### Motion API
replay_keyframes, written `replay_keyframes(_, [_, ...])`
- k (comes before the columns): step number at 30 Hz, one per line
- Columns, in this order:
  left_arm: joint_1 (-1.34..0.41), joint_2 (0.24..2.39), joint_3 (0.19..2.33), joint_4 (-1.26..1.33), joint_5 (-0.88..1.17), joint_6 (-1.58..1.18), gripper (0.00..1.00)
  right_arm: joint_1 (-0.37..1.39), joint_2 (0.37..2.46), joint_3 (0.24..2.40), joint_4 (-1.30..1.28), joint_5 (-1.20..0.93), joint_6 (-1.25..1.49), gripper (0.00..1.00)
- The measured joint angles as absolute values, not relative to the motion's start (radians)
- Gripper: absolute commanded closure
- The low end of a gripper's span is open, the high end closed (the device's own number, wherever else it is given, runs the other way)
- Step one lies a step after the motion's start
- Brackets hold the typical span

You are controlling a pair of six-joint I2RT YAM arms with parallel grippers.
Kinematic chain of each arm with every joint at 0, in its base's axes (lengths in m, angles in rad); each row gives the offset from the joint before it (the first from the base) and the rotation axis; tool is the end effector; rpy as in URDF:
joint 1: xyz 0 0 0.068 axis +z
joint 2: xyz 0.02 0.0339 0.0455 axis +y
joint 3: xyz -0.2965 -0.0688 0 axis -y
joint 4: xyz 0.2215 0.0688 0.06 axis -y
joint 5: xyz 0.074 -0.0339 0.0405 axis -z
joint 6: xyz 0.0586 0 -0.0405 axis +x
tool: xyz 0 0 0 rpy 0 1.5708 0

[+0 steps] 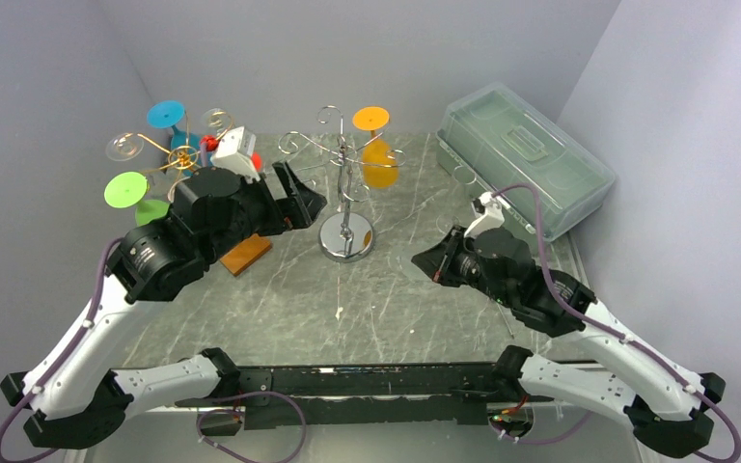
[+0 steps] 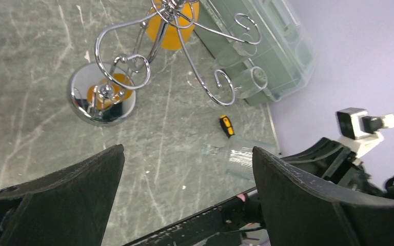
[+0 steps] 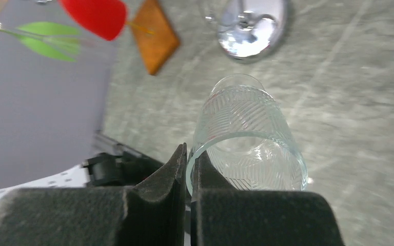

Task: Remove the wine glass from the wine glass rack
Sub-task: Place the wine glass at the center of the board.

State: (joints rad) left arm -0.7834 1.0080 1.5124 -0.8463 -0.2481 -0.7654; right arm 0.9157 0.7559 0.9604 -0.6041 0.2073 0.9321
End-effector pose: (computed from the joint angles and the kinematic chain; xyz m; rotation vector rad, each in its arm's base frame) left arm 0.1164 -0.0956 0.4800 -0.1562 1.9800 -0.7998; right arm 0.0887 0.0957 0.3695 0.1618 2.0956 0.9782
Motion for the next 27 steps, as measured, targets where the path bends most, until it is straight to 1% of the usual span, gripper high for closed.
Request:
replay_keyframes(4, [-0.783,1.061,1.567,-0.869,-0.268,-0.697,0.01,0.877,0.854,1.047,-0.752,0.252,0.856,1.00])
replay_keyframes(9, [-0.783,1.126,1.647,-0.908,-0.318,-0.611,0.01,0.685,1.016,1.063,-0.811,0.197,0.744,1.00])
replay_keyframes(13, [-0.781,1.170,1.713,-0.934,-0.374,-0.545,0.01,0.566,1.135,1.083,-0.836,0.149,0.661,1.00])
replay_keyframes(18, [-0.730,1.214,1.780,-0.968,-0.434,-0.479,0.01,0.508,1.261,1.128,-0.830,0.095,0.592,1.00])
replay_keyframes(27, [-0.629,1.251,1.800,-0.972,-0.461,-0.419,0.01,0.453,1.424,1.174,-0.813,0.065,0.515,1.00])
